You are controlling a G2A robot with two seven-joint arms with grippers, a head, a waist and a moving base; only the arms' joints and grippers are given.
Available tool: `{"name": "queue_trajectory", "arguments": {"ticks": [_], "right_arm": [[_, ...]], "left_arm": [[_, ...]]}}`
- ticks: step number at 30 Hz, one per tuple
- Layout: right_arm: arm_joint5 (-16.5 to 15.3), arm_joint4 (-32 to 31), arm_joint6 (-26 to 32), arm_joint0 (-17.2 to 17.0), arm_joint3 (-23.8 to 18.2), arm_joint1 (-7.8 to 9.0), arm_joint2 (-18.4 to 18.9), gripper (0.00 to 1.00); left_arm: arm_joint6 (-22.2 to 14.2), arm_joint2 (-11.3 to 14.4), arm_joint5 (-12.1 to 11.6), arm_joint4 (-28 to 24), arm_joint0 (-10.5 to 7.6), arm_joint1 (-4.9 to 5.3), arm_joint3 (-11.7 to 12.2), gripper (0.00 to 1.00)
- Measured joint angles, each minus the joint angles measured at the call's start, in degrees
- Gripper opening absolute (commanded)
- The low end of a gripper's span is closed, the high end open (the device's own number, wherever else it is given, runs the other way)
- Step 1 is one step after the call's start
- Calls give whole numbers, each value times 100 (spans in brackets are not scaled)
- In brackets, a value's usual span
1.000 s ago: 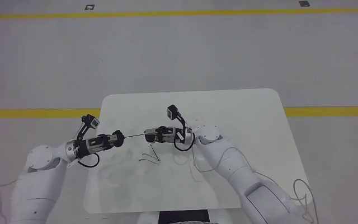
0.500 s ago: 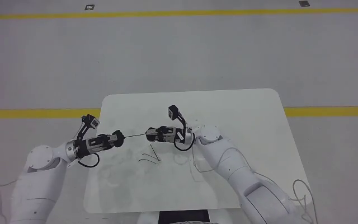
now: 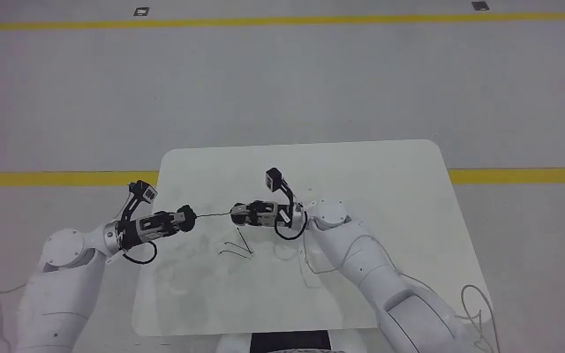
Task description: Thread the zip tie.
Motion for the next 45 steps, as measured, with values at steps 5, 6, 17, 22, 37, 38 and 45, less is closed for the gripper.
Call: {"name": "queue_trajectory", "arguments": {"ticks": [5,6,17,22,37,38,45], "right_arm": [[0,29,52,-13,61,-6,36,0],[0,38,72,-5,106,-9,32,0],[764,762,922,279,602,-62,-3,0],[1675,993,1272,412,715,-66,-38,0],[2611,756,1097,468,485,-20,-151,0],[2943,653,1112,512,384,10,-175,0],[3926,497,1319,768,485,124,-343,0]], "left_arm": [[0,0,0,0,0,0,0,100],[0,0,0,0,0,0,0,100],[0,0,0,0,0,0,0,100],[0,0,0,0,0,0,0,100],[0,0,0,0,0,0,0,100],[0,0,0,0,0,0,0,100],[0,0,0,0,0,0,0,100]]}}
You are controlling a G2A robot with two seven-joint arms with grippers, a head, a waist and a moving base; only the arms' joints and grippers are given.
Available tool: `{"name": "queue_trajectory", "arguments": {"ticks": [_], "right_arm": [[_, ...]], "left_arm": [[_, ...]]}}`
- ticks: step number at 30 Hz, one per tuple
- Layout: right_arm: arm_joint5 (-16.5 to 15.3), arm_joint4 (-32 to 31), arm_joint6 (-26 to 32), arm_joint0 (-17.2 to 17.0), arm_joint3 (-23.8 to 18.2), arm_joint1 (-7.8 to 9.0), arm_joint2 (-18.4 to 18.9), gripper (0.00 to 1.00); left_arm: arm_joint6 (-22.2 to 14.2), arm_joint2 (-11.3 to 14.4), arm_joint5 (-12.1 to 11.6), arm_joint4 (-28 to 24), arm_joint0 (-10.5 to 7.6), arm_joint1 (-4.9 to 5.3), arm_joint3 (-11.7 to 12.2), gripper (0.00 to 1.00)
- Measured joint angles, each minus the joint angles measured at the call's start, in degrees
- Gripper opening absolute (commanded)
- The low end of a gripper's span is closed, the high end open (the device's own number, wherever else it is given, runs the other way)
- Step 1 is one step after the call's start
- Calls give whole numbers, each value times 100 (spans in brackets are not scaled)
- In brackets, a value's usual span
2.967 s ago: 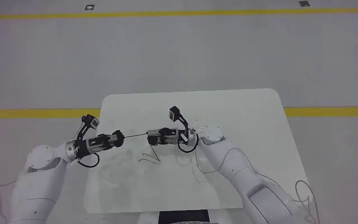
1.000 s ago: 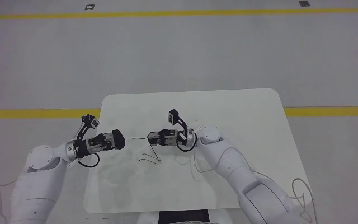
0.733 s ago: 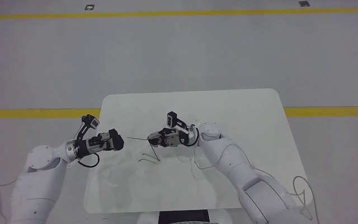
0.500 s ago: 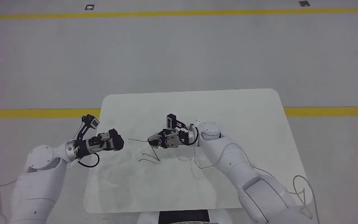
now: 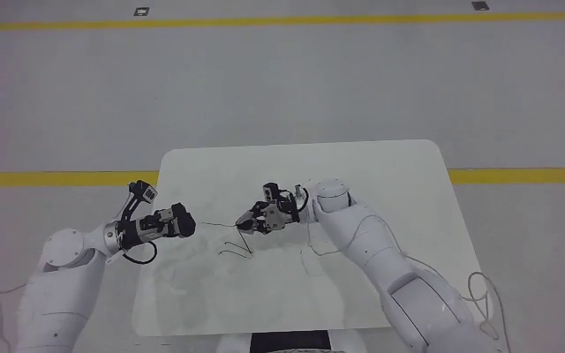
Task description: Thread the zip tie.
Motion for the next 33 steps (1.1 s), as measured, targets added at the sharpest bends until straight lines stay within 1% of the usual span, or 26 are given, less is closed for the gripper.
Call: {"name": "queue_trajectory", "arguments": {"ticks": [3,5,7,8,18,19,21,22,25,27,28,30,32,33], "right_arm": [[-35,215,202,276,480,-36,-181,0],[-31,451,245,462,814,-89,-364,0],[-30,619,239,657,986,-113,-464,0],[-30,646,236,695,1009,-115,-475,0],[-30,635,235,671,997,-113,-468,0],[-32,635,233,668,993,-112,-467,0],[-38,659,112,575,908,-106,-456,0],[-34,671,77,536,868,-97,-453,0],[-29,690,105,507,829,-65,-461,0],[-29,690,154,521,865,-54,-502,0],[-30,691,180,534,896,-53,-528,0],[-30,699,233,569,1002,-65,-619,0],[-30,738,239,616,1174,-95,-744,0],[-30,769,238,646,1268,-113,-808,0]], "left_arm": [[0,0,0,0,0,0,0,100],[0,0,0,0,0,0,0,100],[0,0,0,0,0,0,0,100],[0,0,0,0,0,0,0,100],[0,0,0,0,0,0,0,100],[17,8,-2,16,0,0,-12,100],[173,56,-73,212,-5,5,-90,100],[220,60,-103,347,-15,13,-142,100],[235,-19,-109,845,-52,35,-398,100],[243,-117,-106,1220,-56,35,-650,100],[219,-155,-105,1311,-54,25,-766,100],[148,-316,-105,1417,-69,-9,-1062,100],[197,-519,-105,1576,-49,-64,-1381,100],[195,-565,-106,1646,-28,-82,-1478,100]]}}
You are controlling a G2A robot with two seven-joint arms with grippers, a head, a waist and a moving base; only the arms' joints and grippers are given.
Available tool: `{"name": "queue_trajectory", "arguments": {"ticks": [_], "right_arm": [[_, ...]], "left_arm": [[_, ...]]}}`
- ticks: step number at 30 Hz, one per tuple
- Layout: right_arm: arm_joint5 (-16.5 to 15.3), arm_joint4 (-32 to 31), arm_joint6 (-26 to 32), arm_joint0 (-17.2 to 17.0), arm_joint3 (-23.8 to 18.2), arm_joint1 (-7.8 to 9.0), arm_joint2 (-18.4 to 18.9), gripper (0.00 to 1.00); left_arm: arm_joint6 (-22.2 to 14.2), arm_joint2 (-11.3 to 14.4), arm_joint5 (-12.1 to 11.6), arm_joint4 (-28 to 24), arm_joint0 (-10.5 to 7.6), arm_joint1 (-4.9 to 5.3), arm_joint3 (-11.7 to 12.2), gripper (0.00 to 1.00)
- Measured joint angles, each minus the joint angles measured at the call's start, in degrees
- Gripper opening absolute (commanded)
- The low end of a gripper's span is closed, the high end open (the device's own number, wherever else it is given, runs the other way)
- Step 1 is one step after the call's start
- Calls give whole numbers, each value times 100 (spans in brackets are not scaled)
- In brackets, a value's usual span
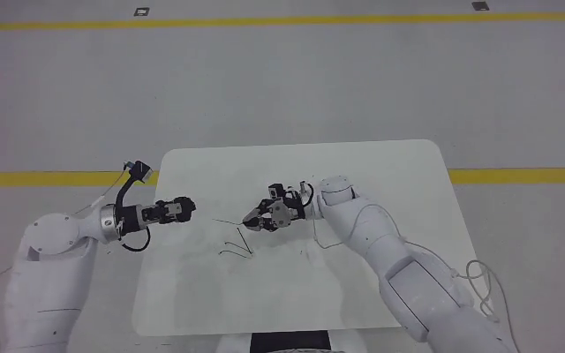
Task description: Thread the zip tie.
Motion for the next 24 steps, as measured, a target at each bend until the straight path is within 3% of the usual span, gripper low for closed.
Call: {"name": "queue_trajectory", "arguments": {"ticks": [12,18,24], "right_arm": [[-2,67,-6,66,114,-28,-75,0],[0,-11,-156,-58,-222,49,-57,0],[0,-164,-8,18,-278,113,-201,0]], "left_arm": [[-2,3,0,15,12,-5,-32,100],[67,38,0,592,-8,35,-392,100],[-150,11,0,938,-67,71,-695,100]]}}
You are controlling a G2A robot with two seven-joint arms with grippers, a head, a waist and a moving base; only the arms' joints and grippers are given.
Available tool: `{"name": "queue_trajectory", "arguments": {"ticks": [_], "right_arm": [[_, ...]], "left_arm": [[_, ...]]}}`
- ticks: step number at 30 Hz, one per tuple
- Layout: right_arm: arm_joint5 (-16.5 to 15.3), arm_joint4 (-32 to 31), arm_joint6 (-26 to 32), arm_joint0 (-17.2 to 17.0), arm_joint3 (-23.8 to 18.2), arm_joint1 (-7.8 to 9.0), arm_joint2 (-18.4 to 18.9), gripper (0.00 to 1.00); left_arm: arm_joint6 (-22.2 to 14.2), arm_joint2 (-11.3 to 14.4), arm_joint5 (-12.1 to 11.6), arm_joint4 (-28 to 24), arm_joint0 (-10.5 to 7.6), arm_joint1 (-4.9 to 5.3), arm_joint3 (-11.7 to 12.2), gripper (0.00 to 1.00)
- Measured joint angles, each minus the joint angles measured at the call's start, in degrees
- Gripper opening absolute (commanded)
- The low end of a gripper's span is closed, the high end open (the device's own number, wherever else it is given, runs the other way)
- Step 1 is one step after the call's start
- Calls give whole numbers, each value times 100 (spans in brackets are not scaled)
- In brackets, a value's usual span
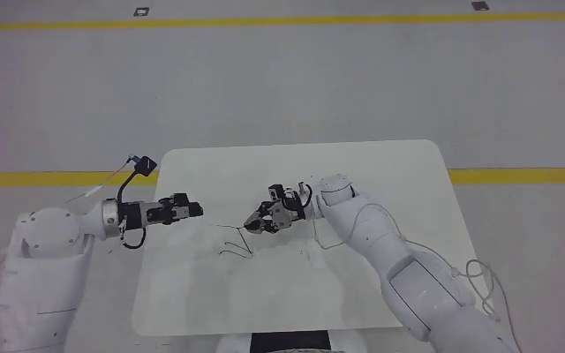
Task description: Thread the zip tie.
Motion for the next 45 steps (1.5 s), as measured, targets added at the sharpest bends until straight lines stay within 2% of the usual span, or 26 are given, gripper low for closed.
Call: {"name": "queue_trajectory", "arguments": {"ticks": [5,9,18,20,23,25,31,39,42,45], "right_arm": [[0,27,6,154,144,-27,-295,0],[0,174,6,293,261,-84,-592,0],[0,185,6,300,265,-87,-607,0],[0,185,6,300,265,-87,-607,0],[0,185,6,300,265,-87,-607,0],[0,185,6,300,265,-87,-607,0],[0,185,6,300,265,-87,-607,0],[0,185,6,300,265,-87,-607,0],[0,185,6,300,265,-88,-607,0],[0,185,6,300,265,-87,-607,0]], "left_arm": [[-60,77,0,185,-15,53,-260,100],[-58,202,0,285,-7,101,-290,100],[-57,199,1,280,-7,98,-285,100],[92,218,19,408,-7,104,-252,100],[353,314,0,854,7,130,-418,100],[323,354,-1,817,16,154,-505,100],[471,532,0,1165,84,271,-830,100],[1106,787,0,1496,144,527,-956,100],[1327,892,0,1433,164,641,-940,100],[1348,921,0,1390,159,673,-914,100]]}}
